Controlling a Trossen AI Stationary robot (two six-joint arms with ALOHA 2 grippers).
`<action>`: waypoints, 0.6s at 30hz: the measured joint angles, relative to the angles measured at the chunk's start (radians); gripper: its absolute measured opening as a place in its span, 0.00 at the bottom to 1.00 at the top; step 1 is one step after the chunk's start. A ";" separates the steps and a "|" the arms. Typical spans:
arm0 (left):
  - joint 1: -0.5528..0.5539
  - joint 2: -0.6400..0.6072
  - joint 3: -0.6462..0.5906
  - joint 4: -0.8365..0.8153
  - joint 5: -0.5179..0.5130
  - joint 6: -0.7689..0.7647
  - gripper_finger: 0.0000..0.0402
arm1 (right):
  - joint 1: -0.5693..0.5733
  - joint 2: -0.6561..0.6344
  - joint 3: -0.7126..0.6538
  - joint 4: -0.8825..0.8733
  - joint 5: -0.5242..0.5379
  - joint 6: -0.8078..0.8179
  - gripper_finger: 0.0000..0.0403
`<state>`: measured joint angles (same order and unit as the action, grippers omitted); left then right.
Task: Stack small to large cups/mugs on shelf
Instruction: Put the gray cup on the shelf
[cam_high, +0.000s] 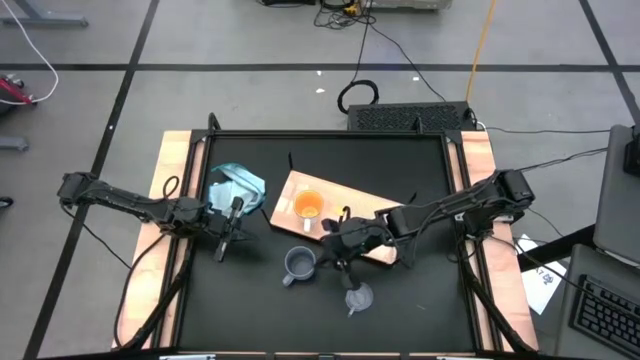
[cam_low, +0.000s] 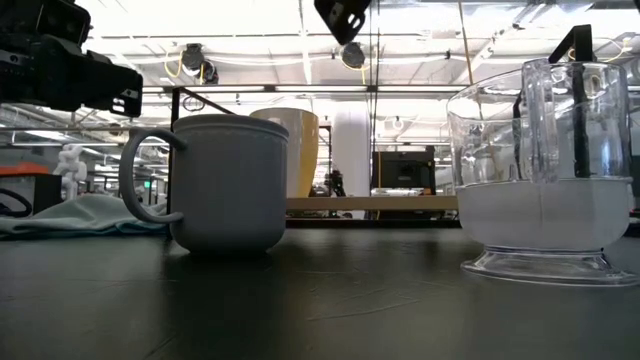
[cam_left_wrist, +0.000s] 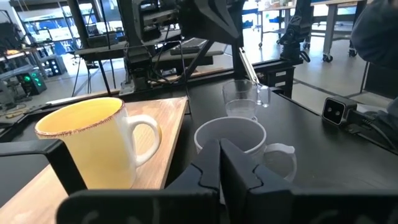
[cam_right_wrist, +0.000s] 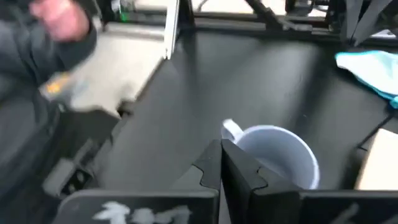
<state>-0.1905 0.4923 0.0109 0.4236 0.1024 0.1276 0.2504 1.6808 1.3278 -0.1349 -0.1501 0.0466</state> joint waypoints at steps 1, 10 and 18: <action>0.000 0.000 0.000 0.000 0.000 0.000 0.02 | -0.001 0.002 0.020 -0.042 -0.004 -0.025 0.00; 0.000 0.000 0.000 0.000 0.000 -0.002 0.08 | -0.042 0.104 0.238 -0.321 -0.008 -0.143 0.00; 0.000 0.000 0.000 -0.007 0.000 -0.002 0.08 | -0.067 0.251 0.382 -0.429 -0.003 -0.139 0.00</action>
<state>-0.1905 0.4927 0.0109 0.4164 0.1024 0.1253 0.1833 1.9314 1.7101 -0.5641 -0.1532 -0.0926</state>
